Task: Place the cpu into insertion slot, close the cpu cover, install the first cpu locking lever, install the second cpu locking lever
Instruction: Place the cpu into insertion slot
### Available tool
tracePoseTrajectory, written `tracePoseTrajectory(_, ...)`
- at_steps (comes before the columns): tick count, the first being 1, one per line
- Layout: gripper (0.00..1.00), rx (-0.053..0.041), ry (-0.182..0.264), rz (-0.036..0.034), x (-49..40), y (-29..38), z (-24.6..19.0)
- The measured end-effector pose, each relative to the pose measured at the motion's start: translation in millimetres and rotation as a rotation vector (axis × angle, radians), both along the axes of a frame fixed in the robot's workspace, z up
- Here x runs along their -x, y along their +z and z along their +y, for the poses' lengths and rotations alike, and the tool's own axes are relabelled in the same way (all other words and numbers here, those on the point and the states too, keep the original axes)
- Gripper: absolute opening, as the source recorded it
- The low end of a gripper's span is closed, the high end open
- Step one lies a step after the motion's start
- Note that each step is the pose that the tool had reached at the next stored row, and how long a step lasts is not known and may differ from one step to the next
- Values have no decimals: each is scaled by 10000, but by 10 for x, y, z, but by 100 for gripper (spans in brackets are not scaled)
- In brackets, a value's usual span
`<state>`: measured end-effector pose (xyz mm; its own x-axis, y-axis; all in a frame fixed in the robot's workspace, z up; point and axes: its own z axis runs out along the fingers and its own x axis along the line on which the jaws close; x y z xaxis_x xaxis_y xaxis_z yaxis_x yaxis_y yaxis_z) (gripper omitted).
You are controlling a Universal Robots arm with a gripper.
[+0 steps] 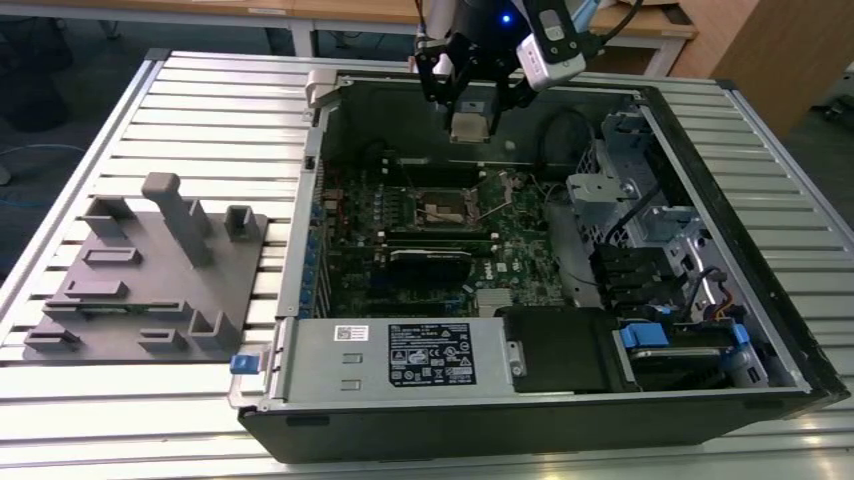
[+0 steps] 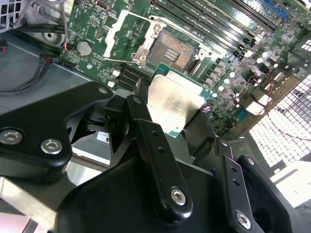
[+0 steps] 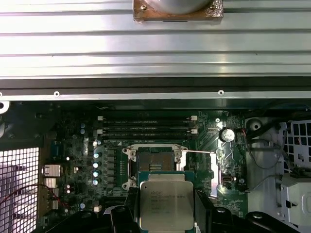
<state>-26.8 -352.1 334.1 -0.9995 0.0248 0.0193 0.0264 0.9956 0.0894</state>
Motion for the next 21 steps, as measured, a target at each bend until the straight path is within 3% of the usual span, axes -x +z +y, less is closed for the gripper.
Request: tracePoseTrajectory(21, 54, 2, 0, 1, 0, -41, 0)
